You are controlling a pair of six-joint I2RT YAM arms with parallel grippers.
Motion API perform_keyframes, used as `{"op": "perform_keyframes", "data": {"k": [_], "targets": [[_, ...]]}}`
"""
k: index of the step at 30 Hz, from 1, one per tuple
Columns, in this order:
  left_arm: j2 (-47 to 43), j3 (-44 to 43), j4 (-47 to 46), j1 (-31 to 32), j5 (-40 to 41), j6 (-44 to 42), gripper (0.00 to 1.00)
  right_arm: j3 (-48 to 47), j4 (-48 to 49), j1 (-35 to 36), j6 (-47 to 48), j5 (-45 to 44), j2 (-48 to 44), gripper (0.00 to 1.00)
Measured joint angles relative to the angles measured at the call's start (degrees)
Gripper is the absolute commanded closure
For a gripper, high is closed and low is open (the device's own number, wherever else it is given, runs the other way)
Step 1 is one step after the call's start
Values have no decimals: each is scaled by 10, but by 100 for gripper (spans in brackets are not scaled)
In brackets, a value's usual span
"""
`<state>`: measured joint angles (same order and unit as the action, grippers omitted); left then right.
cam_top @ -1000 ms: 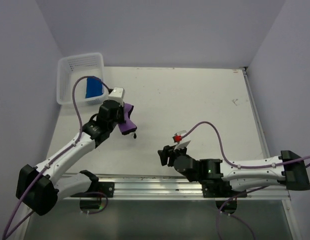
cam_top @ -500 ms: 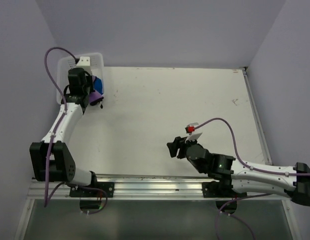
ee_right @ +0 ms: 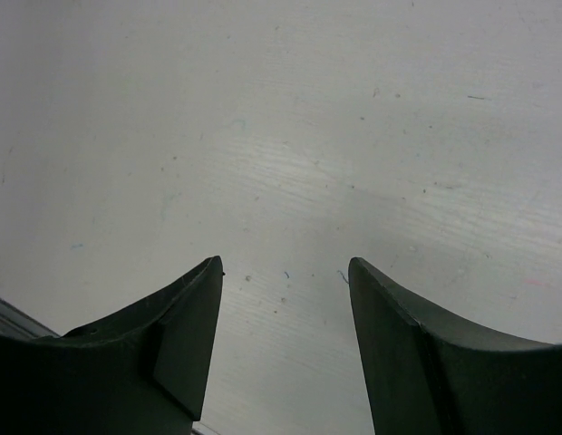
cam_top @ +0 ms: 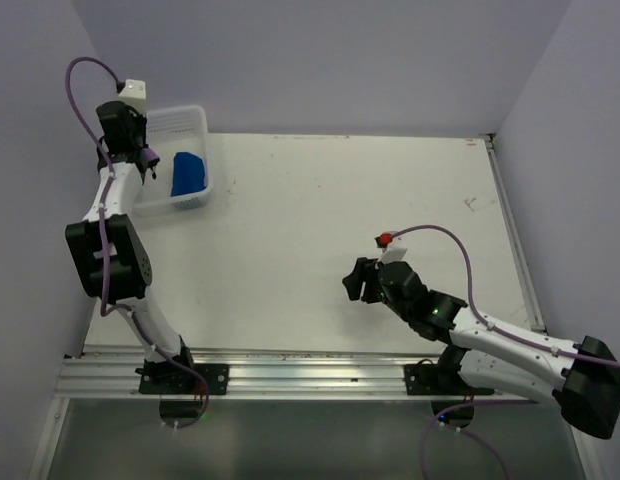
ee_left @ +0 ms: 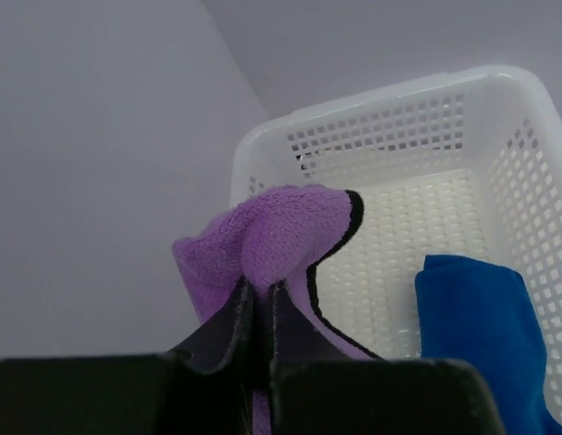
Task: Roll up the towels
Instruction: Place the rolled towel into the container
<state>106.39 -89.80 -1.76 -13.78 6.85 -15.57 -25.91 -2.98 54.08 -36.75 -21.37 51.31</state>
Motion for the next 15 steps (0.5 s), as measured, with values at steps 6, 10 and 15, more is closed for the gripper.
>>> {"op": "perform_keyframes", "data": {"k": [6,10,15], "targets": [[66,-8,-12,1,-62,-41,100,18,26,-86,0,75,51,38],[107,-6,-11,2,-87,-53,100,23,37,-116,-1,105,69,38],[113,35,-31,2,-99,-66,100,23,45,-136,1,125,80,38]]}}
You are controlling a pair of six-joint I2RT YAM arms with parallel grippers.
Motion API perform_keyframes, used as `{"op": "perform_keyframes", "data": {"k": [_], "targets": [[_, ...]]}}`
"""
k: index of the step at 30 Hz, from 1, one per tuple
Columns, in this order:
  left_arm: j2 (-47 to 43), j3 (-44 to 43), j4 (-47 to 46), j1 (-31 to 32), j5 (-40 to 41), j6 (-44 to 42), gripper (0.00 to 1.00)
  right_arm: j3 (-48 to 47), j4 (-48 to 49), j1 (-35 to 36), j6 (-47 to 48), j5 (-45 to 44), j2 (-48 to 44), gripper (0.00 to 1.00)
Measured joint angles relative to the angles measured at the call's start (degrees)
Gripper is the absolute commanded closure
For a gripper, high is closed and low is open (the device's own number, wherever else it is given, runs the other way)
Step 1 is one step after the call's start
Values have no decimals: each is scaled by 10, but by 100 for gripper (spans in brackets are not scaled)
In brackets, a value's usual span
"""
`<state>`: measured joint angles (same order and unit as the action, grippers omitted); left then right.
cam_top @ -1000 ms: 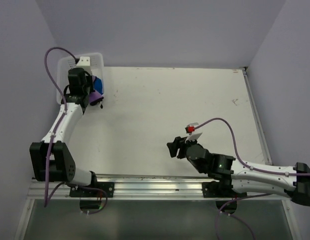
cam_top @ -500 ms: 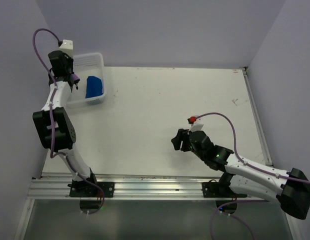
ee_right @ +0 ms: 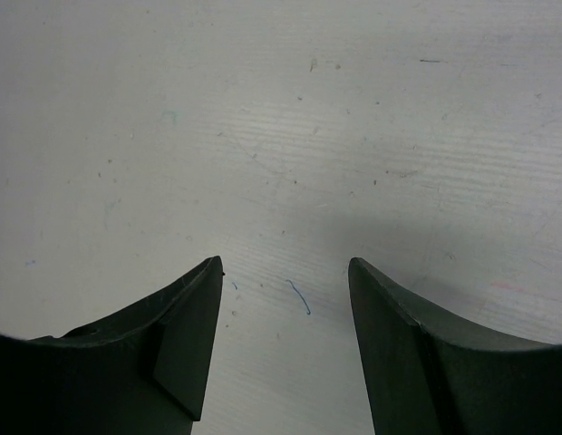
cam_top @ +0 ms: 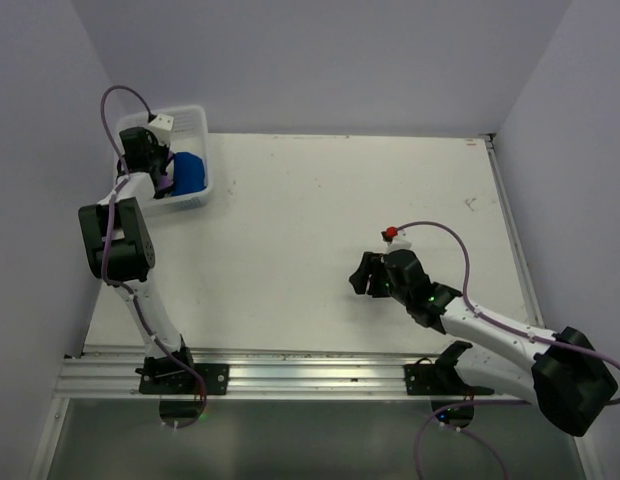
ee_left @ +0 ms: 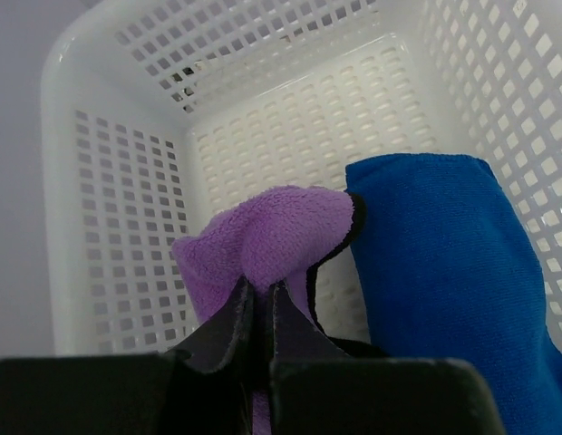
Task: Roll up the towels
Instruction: Place the rolled towel into the container
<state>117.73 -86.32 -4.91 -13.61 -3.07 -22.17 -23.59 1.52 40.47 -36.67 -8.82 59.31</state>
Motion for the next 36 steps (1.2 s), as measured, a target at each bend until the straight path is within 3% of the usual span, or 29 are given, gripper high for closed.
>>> {"op": "perform_keyframes", "data": {"k": [15,16,18,19,20,23,36], "targets": [[0,34,-21,-3,10,4,99,0,19,-18,0,27,33,38],[0,36,-24,-3,10,4,97,0,21,-19,0,27,35,38],[0,37,-25,-3,10,5,82,0,24,-22,0,29,39,38],[0,37,-27,-3,10,5,73,0,26,-23,0,30,41,38],[0,37,-29,-3,10,5,57,0,26,-24,0,30,42,38],[0,37,-32,-3,11,11,46,0,30,-26,0,37,45,38],[0,37,-32,-3,19,28,34,0,28,-31,2,38,44,38]]}}
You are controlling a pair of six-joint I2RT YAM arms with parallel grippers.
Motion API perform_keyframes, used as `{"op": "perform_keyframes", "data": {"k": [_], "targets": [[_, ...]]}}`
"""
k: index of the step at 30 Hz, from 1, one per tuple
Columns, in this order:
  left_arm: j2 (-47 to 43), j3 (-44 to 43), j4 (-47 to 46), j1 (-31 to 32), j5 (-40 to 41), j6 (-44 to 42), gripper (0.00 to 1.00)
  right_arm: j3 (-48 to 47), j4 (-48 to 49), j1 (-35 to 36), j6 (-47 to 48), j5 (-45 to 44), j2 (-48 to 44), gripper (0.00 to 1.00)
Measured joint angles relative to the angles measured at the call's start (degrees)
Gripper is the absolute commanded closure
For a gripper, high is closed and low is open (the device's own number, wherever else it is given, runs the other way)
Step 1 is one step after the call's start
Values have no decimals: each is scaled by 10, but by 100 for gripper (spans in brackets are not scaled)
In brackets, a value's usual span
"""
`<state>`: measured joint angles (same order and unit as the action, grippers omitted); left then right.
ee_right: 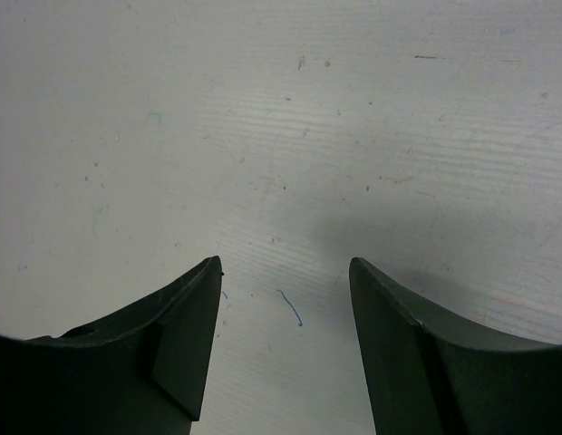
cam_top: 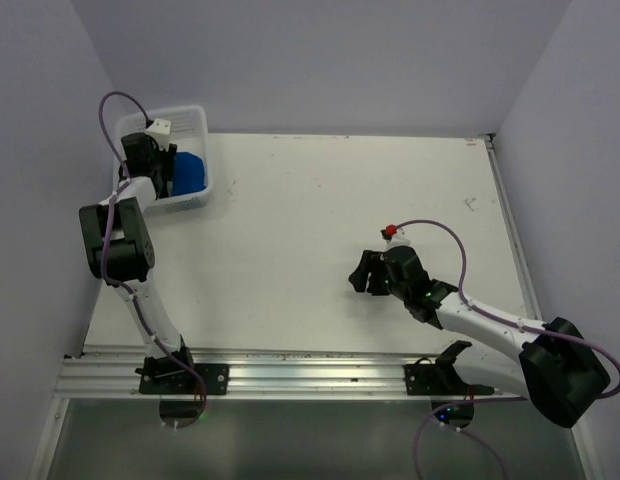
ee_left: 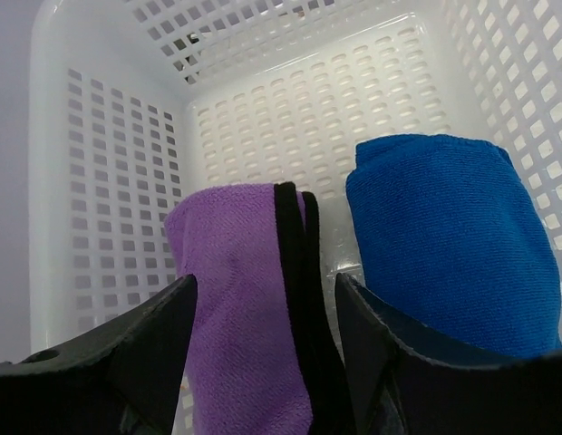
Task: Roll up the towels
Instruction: Place the rolled towel into the container
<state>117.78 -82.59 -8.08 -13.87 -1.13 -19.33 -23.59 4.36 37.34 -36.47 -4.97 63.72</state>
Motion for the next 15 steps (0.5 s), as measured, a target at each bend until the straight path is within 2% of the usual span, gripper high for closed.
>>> {"op": "perform_keyframes", "data": {"k": [4,7,8,9,12,15], "targets": [[-3,1,1,0,8,17,30,-7,-7,-8,7,0,1,36],[-25,14,5,0,22,40,25,-63,-38,-42,14,24,36,34],[-40,20,6,0,25,51,22,-96,-52,-60,17,32,55,33],[-57,26,8,0,28,60,21,-134,-63,-76,23,35,76,8],[-130,46,9,3,34,99,19,-261,-121,-107,44,33,133,6],[-222,69,14,19,49,139,18,-427,-201,-126,54,13,205,5]]}}
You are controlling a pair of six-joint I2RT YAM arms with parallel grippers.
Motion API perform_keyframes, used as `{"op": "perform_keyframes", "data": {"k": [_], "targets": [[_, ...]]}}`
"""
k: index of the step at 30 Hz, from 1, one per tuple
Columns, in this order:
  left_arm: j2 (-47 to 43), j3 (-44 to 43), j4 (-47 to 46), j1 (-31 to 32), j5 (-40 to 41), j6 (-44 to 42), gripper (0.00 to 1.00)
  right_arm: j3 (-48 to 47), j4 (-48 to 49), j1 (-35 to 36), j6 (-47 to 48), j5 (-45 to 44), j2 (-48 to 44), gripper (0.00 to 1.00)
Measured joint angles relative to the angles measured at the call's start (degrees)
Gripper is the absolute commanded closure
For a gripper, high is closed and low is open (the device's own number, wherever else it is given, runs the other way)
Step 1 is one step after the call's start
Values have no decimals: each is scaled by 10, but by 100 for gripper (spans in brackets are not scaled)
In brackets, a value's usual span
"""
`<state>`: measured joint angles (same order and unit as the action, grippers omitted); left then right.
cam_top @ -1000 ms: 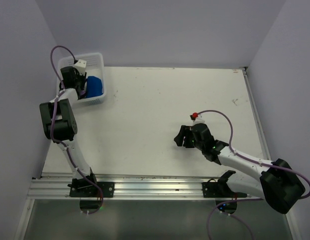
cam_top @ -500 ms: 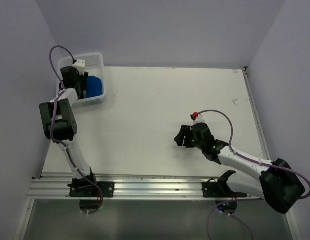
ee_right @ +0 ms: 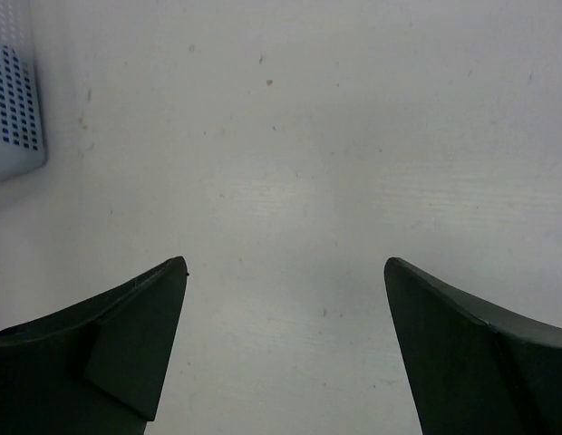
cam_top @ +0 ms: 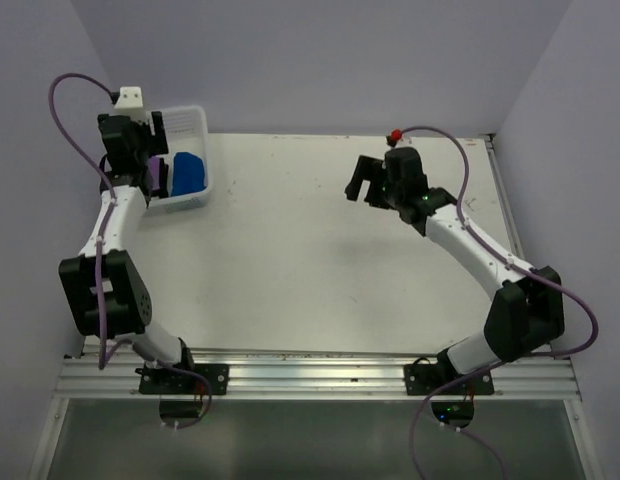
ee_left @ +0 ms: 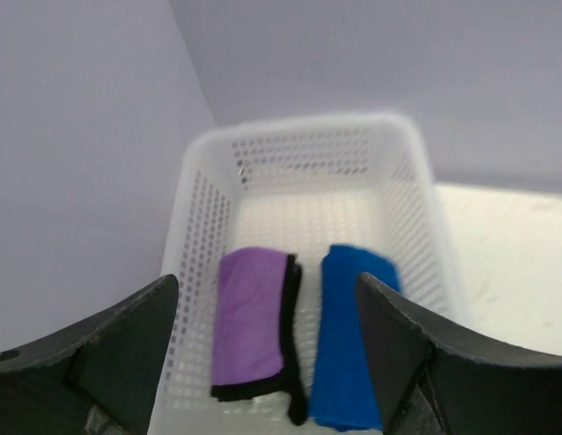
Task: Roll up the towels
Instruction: Place the rolled towel into the container
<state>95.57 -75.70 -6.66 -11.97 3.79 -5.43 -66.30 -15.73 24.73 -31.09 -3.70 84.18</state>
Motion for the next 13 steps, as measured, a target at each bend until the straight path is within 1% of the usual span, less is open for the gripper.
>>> {"op": "perform_keyframes", "data": {"k": [3,5,6,10,13], "targets": [[-94,18,4,50,9,42,18,-122,-73,-8,8,-32,43,5],[-156,50,1,91,3,69,17,-168,-118,-11,12,-52,48,4],[-190,74,4,109,-6,83,16,-180,-137,-12,12,-62,43,1],[-316,167,30,139,-7,126,14,-181,-194,-15,14,-89,-2,2],[-377,186,68,165,-14,150,14,-157,-226,-16,13,-104,-69,1]]}}
